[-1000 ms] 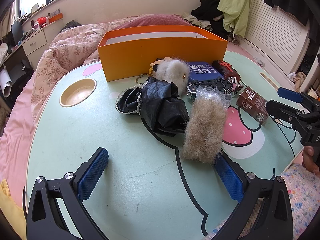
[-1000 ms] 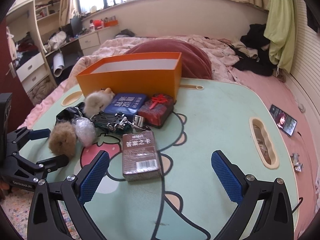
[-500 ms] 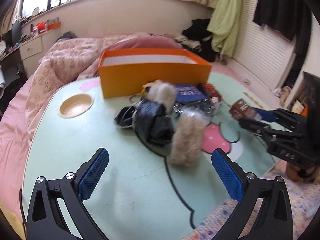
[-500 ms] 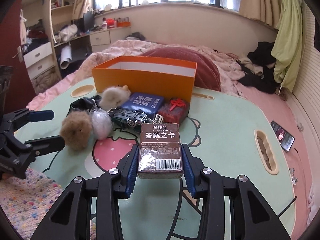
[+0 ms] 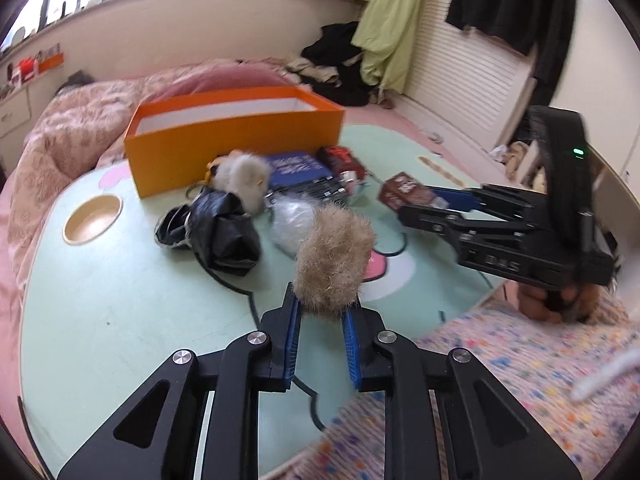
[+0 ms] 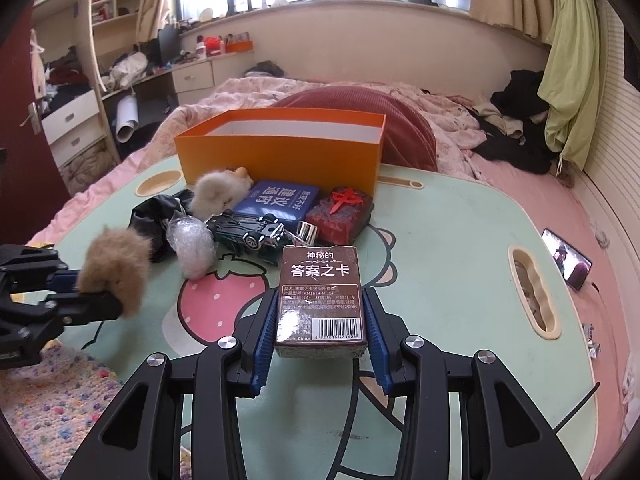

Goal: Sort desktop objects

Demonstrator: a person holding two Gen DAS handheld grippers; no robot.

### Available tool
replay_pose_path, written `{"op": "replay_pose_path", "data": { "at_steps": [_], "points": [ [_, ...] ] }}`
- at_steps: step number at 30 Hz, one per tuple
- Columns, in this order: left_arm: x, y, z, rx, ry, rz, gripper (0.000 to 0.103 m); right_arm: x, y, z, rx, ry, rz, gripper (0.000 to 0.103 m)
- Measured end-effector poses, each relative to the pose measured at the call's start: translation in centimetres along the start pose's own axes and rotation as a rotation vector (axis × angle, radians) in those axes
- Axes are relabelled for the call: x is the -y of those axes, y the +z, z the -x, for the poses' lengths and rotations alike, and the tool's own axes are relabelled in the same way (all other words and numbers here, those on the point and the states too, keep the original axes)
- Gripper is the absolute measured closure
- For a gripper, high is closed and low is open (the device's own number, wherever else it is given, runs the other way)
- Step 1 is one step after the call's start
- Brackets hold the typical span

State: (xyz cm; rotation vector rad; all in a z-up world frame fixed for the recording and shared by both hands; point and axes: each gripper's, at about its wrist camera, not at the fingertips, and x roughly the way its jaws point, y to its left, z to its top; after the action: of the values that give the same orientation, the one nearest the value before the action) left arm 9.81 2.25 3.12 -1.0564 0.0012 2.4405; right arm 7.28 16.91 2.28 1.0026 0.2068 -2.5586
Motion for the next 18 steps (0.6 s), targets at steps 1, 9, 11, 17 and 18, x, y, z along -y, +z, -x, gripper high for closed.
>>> {"op": "replay_pose_path", "data": {
  "at_steps": [1,9,11,17,18],
  "points": [
    [0.2,0.2,0.4,0.013,0.0,-0.009,0.082,0.0,0.1,0.1,0.001,0.0,0.003,0.063],
    [-0.8,5.3,1.2,0.078,0.072,0.005,0.082,0.4,3.7,0.7,0.035,0.018,0.001,0.063],
    [-2.2,7.3,0.4,0.07,0.122,0.03,0.082,0.5,5.8,0.4,0.048,0.007,0.019,0.063],
    [-5.8,13.5,-3.2,0.057,0.231,0.031,0.082,1.2,13.6,-3.1,0.045,0.011,0.015,0.063],
    [-6.8,14.8,-4.4,0.051,0.247,0.047,0.082,1.4,14.8,-4.2,0.038,0.011,0.007,0.063]
  ]
}}
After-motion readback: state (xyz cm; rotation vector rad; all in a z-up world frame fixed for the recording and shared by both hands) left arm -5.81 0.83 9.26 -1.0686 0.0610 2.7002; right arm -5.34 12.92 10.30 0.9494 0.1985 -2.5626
